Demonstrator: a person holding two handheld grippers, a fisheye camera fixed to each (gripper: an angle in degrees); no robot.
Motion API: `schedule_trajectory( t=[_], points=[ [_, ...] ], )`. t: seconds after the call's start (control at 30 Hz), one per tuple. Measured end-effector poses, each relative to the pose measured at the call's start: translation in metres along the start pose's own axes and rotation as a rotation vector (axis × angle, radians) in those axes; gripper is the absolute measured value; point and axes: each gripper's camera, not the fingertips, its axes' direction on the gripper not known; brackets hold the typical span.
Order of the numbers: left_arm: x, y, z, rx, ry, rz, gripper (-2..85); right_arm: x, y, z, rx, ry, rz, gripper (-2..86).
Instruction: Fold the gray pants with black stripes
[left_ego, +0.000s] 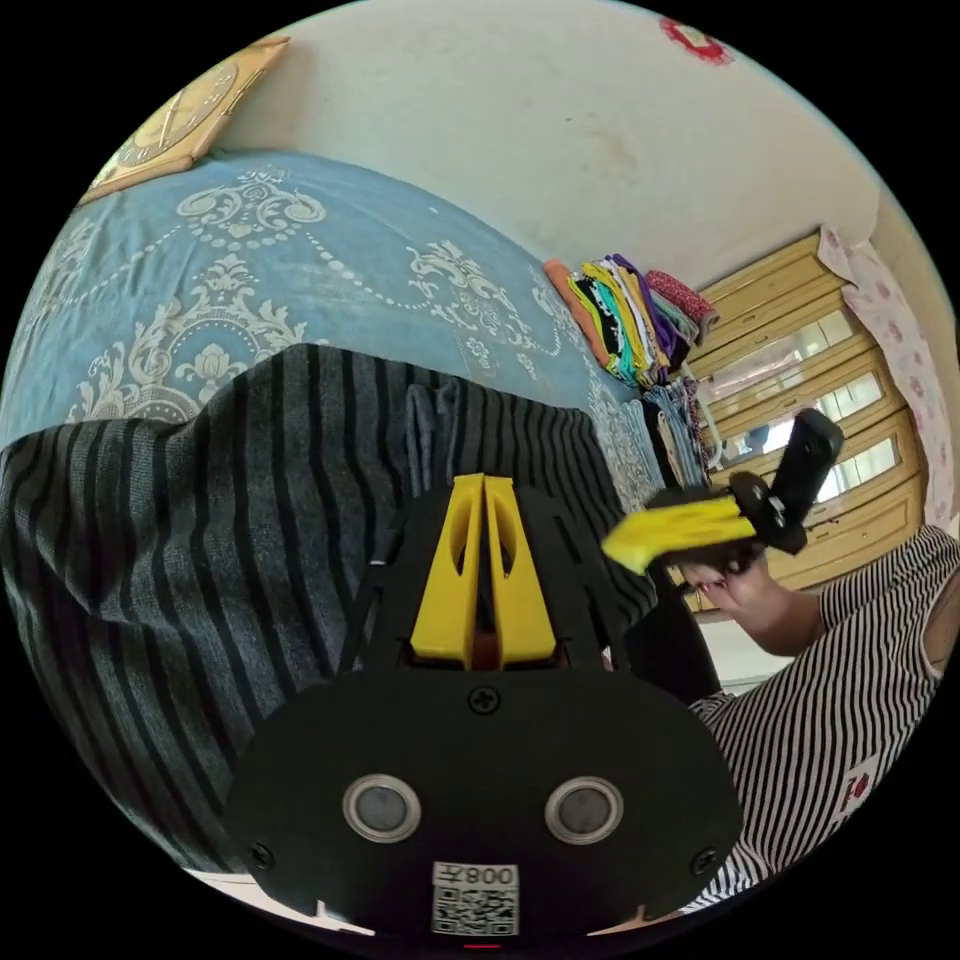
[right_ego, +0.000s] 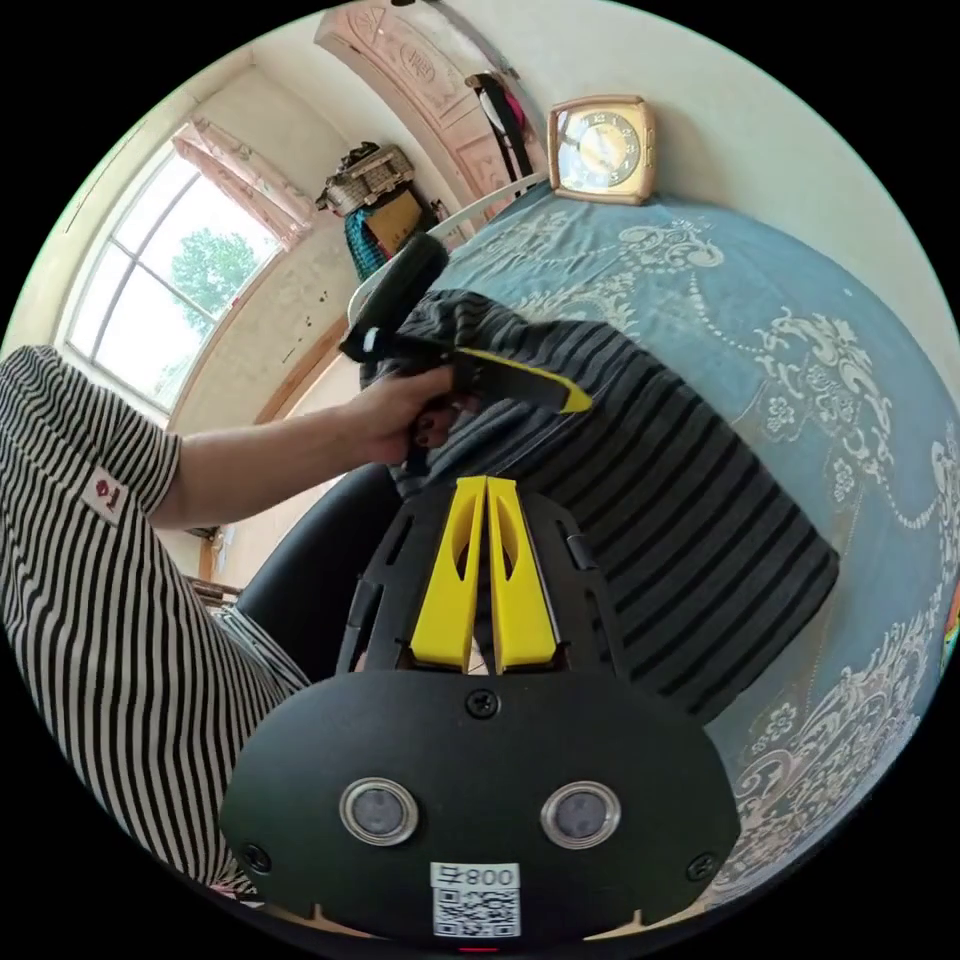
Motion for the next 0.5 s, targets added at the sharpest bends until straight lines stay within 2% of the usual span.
schedule_trajectory(
  t=[0.1, 0.17, 0.2, 0.33, 0.4, 0.5],
  points=[
    [0.032, 0.025, 0.011, -0.085, 0.021, 0.055, 0.1, 0.039, -0.031, 0.002, 0.004, 0.106, 0.052, 0.3],
    [0.045, 0.041, 0.038, -0.226, -0.103, 0.066, 0.2, 0.059, -0.048, 0.019, -0.054, 0.133, 0.074, 0.2],
    [0.047, 0.045, 0.041, -0.215, -0.108, 0.076, 0.3, 0.071, -0.055, 0.037, -0.138, 0.151, 0.099, 0.2],
    [0.076, 0.05, 0.04, -0.146, -0.079, 0.062, 0.9, 0.08, -0.054, 0.013, -0.176, 0.148, 0.071, 0.2],
    [0.103, 0.053, 0.044, -0.141, -0.035, 0.139, 1.6, 0.087, -0.039, -0.017, -0.148, 0.166, 0.103, 0.1],
    [0.152, 0.063, 0.069, -0.186, -0.037, 0.272, 2.7, 0.105, 0.009, -0.076, -0.064, 0.023, 0.193, 0.2]
  ],
)
